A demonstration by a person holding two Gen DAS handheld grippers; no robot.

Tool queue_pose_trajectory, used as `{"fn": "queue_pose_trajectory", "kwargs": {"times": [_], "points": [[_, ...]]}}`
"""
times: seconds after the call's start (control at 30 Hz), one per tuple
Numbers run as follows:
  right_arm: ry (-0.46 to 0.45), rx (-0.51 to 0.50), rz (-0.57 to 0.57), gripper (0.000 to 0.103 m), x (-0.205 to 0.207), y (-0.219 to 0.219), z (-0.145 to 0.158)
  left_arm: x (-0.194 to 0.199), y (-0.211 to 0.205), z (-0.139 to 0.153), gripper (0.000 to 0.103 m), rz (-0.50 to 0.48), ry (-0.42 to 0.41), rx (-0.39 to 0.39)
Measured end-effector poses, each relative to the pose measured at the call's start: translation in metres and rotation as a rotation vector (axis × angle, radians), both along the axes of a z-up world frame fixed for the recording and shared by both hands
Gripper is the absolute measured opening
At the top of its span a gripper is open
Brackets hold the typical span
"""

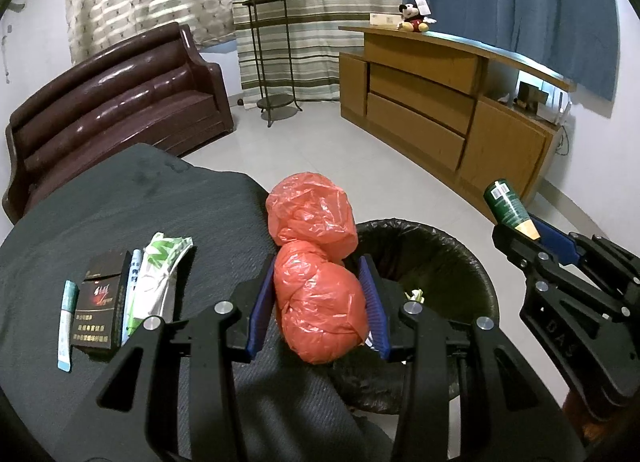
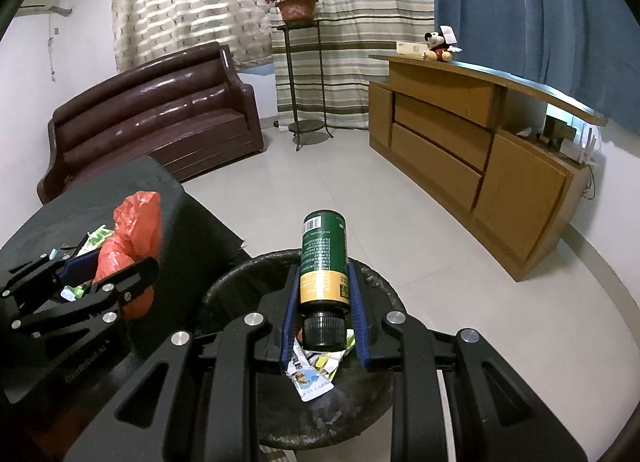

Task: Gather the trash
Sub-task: 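Open both tools to drop the red bags and green can into the bin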

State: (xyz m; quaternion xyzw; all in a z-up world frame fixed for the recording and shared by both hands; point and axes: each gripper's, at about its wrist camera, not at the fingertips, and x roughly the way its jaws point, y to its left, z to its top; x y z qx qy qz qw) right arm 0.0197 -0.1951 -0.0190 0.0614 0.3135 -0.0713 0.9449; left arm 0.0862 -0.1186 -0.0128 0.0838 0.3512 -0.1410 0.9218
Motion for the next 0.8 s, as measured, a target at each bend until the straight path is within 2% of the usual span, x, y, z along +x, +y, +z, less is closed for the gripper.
{"fn": "queue_pose_trajectory", "kwargs": {"times": [0.13,0.2,0.23,0.33,0.6,0.8], "points": [[0.002,0.004,0.000,0.024,0.002,-0.001,-0.001,0.003,-0.003,-0.002,0.041,0.000,0.000,0.009],[0.001,0.007,-0.005,0.028,0.001,-0.002,-0.003,0.004,-0.003,-0.002,0.047,0.002,-0.002,0.008],[0.001,0.011,-0.007,0.033,0.001,-0.003,-0.004,0.004,-0.003,-0.002,0.054,0.005,-0.005,0.010],[-0.004,0.014,-0.013,0.035,0.001,-0.006,-0.003,0.004,-0.004,-0.003,0.061,0.010,-0.009,0.011],[-0.017,0.025,-0.035,0.038,-0.002,-0.012,-0.001,0.009,-0.002,-0.004,0.066,0.027,0.002,0.000],[-0.016,0.026,-0.034,0.046,-0.001,-0.012,-0.001,0.009,-0.003,-0.003,0.067,0.030,0.002,-0.002]]}}
